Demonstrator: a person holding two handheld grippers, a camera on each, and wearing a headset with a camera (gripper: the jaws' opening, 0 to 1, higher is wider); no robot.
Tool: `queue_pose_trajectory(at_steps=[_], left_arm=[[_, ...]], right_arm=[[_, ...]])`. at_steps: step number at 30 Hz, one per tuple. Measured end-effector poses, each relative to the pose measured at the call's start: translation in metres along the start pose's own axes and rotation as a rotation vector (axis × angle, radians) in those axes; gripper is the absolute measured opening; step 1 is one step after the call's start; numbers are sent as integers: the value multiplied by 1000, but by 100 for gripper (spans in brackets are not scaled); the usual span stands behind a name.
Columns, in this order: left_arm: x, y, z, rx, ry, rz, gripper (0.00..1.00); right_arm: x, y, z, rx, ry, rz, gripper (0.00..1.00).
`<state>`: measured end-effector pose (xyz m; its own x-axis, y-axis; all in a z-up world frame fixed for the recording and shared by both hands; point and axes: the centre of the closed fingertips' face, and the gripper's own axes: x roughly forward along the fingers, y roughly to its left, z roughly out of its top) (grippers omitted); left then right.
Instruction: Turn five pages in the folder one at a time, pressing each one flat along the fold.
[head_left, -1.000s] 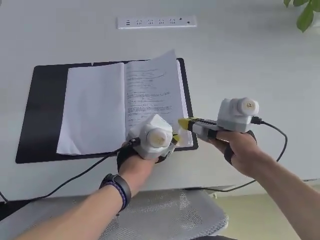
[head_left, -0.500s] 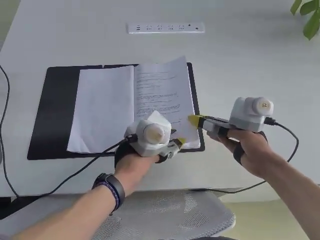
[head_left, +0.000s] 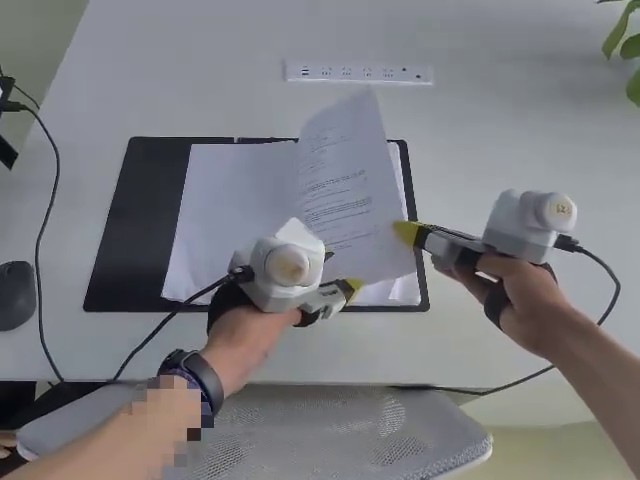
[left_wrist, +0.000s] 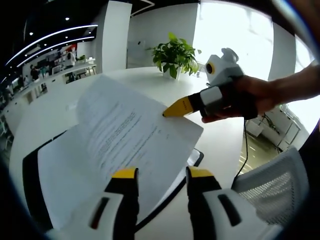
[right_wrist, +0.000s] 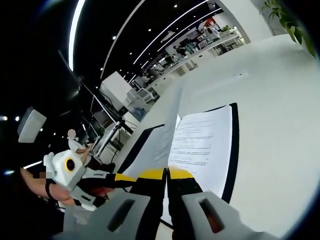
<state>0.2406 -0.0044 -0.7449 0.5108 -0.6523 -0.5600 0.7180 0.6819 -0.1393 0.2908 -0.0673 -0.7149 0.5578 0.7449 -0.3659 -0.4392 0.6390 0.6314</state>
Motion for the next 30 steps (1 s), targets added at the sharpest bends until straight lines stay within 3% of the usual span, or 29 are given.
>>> queue_pose_trajectory(at_steps=[7,16,22,30], left_arm=[[-31,31,-6,-35,-29,70,38],[-74,74,-19,-65,-50,161,42],[-103,97,-30,-88,-60,208,45],[-135,116,-42,-110,-63,257,48]], right_arm=[[16,27,17,-44,-11,45,0],[51,71,32,-87,-9,133,0],[75,94,32,-114,16,181,0],[112,124,17,-134,79,245,0]])
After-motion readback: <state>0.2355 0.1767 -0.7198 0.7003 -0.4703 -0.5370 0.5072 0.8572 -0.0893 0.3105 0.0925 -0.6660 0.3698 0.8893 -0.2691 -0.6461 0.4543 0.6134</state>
